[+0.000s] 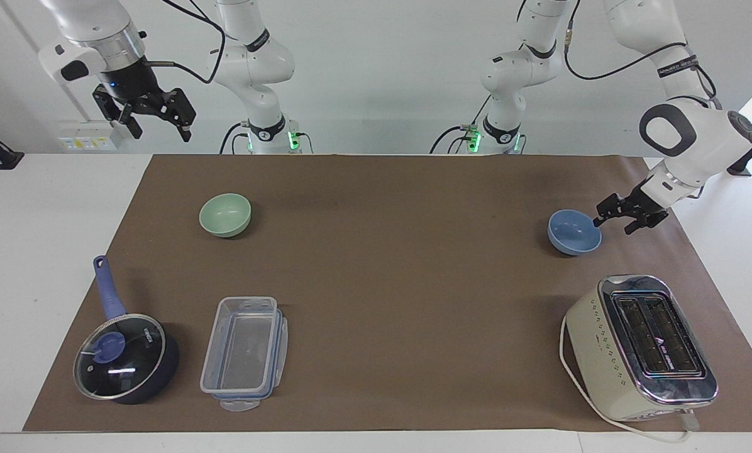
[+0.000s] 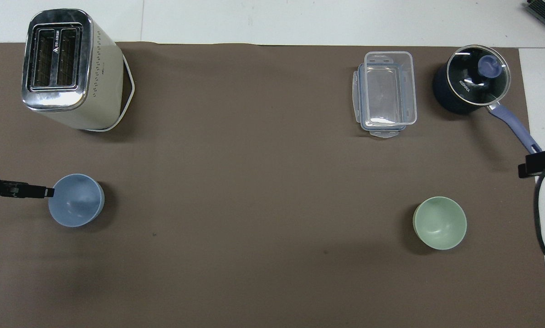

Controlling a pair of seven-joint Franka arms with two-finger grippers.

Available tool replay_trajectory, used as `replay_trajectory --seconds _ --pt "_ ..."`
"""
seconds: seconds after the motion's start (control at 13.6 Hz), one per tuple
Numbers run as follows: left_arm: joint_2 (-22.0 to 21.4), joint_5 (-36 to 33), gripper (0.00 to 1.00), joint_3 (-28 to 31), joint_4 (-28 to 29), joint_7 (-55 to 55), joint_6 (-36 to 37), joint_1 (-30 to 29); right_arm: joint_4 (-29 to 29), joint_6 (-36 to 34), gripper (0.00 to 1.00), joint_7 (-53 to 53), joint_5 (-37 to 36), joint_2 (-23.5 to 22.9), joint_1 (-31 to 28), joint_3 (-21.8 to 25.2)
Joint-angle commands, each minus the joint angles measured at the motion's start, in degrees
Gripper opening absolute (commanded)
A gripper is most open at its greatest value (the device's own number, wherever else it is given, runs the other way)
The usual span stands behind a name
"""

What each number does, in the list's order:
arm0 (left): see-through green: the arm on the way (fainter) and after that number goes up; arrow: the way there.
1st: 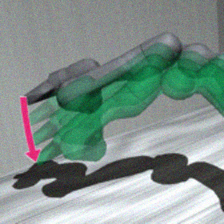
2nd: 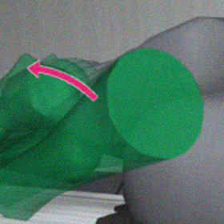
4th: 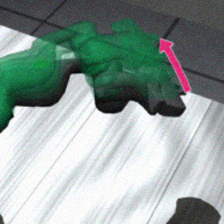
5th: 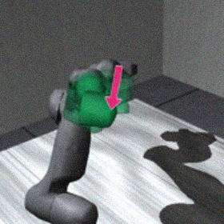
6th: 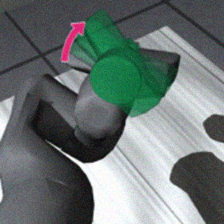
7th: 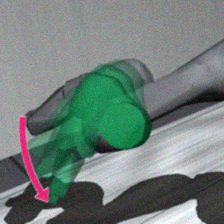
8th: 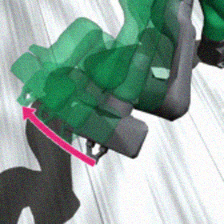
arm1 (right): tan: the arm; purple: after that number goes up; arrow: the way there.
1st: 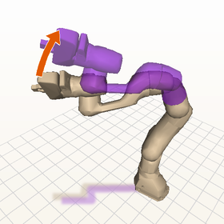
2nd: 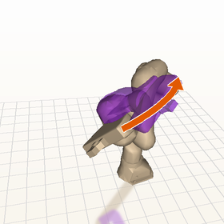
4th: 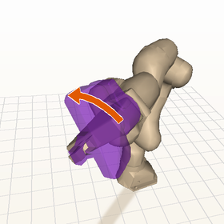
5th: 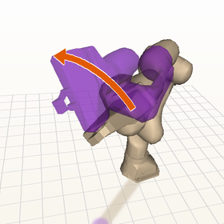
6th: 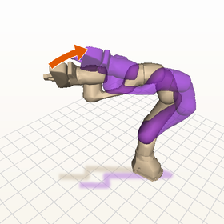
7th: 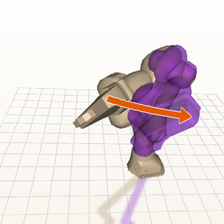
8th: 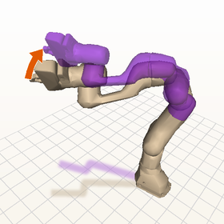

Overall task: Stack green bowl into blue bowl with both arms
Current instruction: 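Reach the left gripper to the rim of the blue bowl, then grip the blue bowl rim and slide it toward the table center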

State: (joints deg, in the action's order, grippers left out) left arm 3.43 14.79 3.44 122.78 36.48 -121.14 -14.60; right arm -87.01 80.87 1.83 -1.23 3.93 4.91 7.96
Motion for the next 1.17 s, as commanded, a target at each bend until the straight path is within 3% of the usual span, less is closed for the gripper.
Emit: replay_trajectory --seconds 0.0,0.44,0.81,1.1 --pt "1.05 1.47 0.94 -0.54 1.41 2.54 -2.79 -1.13 -1.23 0.08 1.00 -1.22 0.43 1.17 -0.42 0.03" --pt "2.11 3.84 0.86 -0.63 2.72 4.30 -4.37 -2.01 -1.32 0.08 1.00 -1.13 0.43 1.17 -0.42 0.03" --pt "1.32 5.52 0.72 -0.63 5.01 4.30 -5.08 -1.13 -1.32 0.08 1.00 -1.13 0.43 1.17 -0.42 0.03" --pt "0.35 5.52 0.39 -0.63 6.24 4.30 -4.38 -0.26 -1.32 0.08 1.00 -1.13 0.35 1.17 -0.42 0.03"
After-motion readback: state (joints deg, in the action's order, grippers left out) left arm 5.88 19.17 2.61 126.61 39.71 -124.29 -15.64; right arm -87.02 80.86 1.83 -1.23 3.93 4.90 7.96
